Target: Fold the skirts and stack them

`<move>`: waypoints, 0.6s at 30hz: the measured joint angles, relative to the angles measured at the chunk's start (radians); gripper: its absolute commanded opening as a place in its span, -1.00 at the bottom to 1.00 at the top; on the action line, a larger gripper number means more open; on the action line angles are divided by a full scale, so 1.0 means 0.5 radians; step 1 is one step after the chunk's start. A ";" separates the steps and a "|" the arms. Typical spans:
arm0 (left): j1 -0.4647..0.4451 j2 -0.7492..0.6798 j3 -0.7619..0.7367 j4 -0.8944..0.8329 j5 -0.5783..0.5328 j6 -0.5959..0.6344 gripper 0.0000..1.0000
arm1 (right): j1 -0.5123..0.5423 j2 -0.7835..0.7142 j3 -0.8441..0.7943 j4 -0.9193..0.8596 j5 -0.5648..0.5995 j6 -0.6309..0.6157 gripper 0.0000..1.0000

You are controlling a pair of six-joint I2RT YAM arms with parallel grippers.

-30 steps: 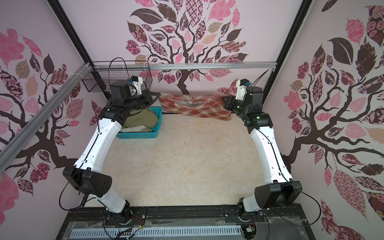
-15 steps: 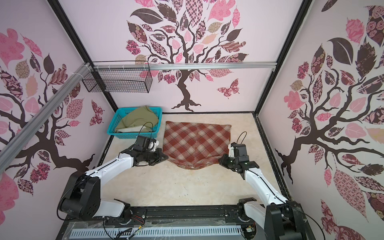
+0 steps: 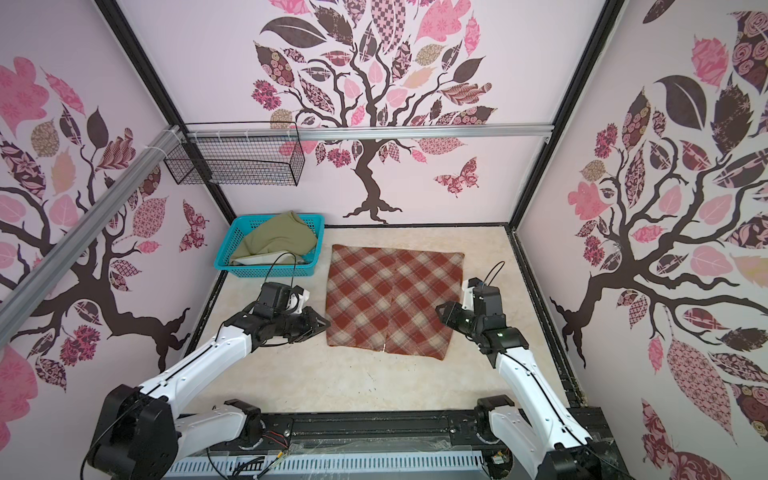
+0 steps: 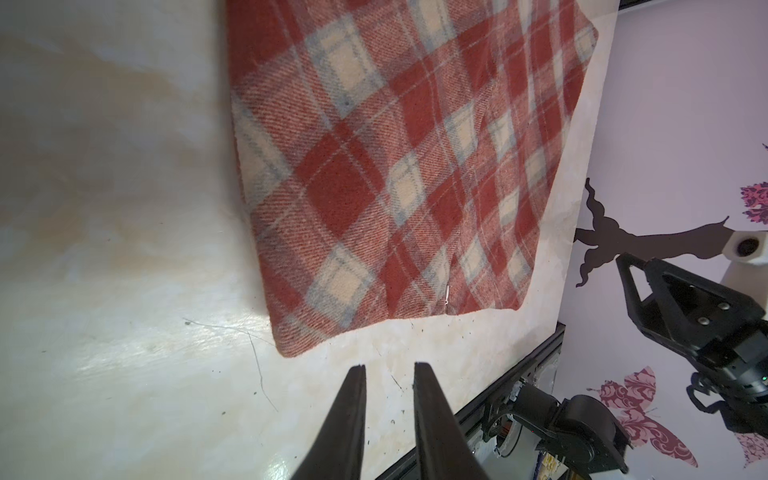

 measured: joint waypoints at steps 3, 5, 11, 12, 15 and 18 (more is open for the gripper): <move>0.000 0.006 0.100 -0.039 -0.017 0.035 -0.55 | 0.024 -0.006 0.011 0.025 -0.005 0.031 -0.31; 0.000 0.050 0.137 -0.031 -0.016 0.055 -0.56 | 0.060 0.032 -0.008 0.060 -0.004 0.051 -0.58; 0.000 0.359 0.142 0.065 -0.011 0.098 -0.62 | 0.121 0.252 -0.177 0.203 0.040 0.114 -1.00; 0.000 0.419 0.142 0.083 -0.010 0.108 -0.62 | 0.121 0.296 -0.204 0.210 0.067 0.126 -1.00; 0.000 0.549 0.142 0.119 -0.010 0.140 -0.57 | 0.123 0.394 -0.239 0.237 0.158 0.156 -1.00; -0.004 0.643 0.142 0.143 -0.012 0.187 -0.59 | 0.123 0.486 -0.242 0.322 0.266 0.195 -1.00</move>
